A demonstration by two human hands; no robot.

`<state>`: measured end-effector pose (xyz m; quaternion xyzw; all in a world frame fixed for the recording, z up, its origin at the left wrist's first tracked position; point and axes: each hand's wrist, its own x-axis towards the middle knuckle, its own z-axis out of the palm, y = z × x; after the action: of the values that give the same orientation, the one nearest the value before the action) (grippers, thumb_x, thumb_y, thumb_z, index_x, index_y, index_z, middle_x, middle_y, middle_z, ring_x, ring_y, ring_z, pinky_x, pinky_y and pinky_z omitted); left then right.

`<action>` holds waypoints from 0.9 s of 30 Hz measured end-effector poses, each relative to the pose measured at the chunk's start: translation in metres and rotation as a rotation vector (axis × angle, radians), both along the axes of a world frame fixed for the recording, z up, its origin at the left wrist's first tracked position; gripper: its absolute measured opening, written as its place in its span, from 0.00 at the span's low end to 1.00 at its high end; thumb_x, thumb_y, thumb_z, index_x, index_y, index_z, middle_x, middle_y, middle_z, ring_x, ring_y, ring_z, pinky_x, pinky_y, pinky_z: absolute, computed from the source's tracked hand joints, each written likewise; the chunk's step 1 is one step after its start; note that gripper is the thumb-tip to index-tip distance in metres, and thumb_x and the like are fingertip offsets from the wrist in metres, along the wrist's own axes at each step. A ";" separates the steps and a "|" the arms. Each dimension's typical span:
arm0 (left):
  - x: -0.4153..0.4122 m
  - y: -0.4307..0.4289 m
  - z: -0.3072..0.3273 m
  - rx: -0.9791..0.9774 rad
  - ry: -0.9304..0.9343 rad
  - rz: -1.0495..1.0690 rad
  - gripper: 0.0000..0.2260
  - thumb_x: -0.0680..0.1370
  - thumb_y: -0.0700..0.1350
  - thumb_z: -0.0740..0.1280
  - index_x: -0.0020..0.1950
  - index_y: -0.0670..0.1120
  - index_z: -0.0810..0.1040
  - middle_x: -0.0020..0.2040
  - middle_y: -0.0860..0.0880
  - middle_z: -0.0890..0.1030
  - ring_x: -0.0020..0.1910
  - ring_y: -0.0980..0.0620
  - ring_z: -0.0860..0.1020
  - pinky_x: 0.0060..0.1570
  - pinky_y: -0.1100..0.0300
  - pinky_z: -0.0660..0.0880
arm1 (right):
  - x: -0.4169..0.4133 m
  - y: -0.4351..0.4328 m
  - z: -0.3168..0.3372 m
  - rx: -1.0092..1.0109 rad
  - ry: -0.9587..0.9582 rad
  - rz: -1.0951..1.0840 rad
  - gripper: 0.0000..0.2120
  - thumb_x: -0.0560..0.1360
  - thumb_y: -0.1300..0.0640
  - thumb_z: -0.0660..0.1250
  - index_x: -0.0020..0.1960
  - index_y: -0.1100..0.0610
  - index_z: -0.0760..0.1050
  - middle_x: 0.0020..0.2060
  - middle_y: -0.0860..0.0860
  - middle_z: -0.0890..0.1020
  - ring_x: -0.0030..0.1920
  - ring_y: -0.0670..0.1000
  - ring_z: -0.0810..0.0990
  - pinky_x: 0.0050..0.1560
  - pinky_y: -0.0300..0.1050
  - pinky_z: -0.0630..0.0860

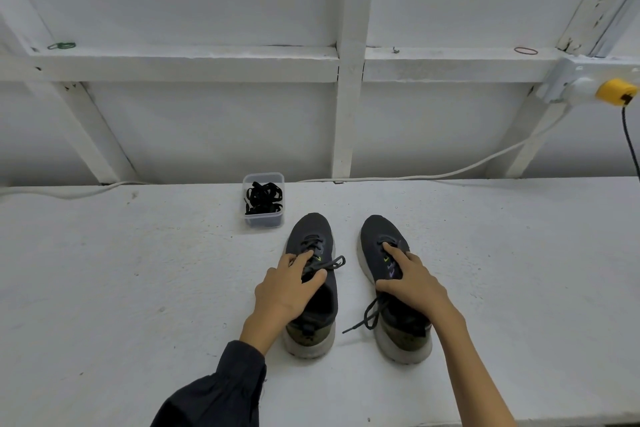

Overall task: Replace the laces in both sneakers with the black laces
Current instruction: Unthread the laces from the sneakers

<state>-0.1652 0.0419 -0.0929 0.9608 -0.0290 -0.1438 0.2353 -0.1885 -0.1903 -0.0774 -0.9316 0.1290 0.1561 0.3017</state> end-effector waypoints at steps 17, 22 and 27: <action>0.052 0.037 -0.021 -0.479 -0.035 0.304 0.22 0.81 0.58 0.60 0.72 0.51 0.68 0.72 0.47 0.70 0.70 0.46 0.68 0.70 0.47 0.65 | 0.005 -0.006 0.003 -0.047 0.068 0.066 0.39 0.72 0.32 0.65 0.77 0.37 0.52 0.78 0.52 0.56 0.73 0.58 0.65 0.68 0.57 0.67; 0.044 0.065 -0.066 -0.120 -0.202 0.212 0.20 0.82 0.52 0.59 0.73 0.48 0.68 0.75 0.46 0.66 0.74 0.48 0.63 0.74 0.50 0.57 | 0.045 -0.005 0.045 -0.233 0.079 0.198 0.38 0.70 0.27 0.62 0.74 0.45 0.64 0.72 0.53 0.64 0.71 0.58 0.65 0.67 0.57 0.68; 0.028 0.076 -0.094 -0.027 -0.374 0.100 0.31 0.77 0.63 0.43 0.74 0.52 0.67 0.77 0.51 0.61 0.77 0.52 0.56 0.75 0.59 0.41 | 0.109 0.032 0.085 -0.264 -0.124 0.376 0.30 0.76 0.37 0.64 0.74 0.47 0.65 0.74 0.52 0.64 0.73 0.56 0.64 0.66 0.56 0.66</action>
<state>-0.1374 0.1180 -0.1871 0.9677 -0.0263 0.0494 0.2457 -0.0798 -0.1587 0.0072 -0.9785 -0.0462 0.1338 0.1503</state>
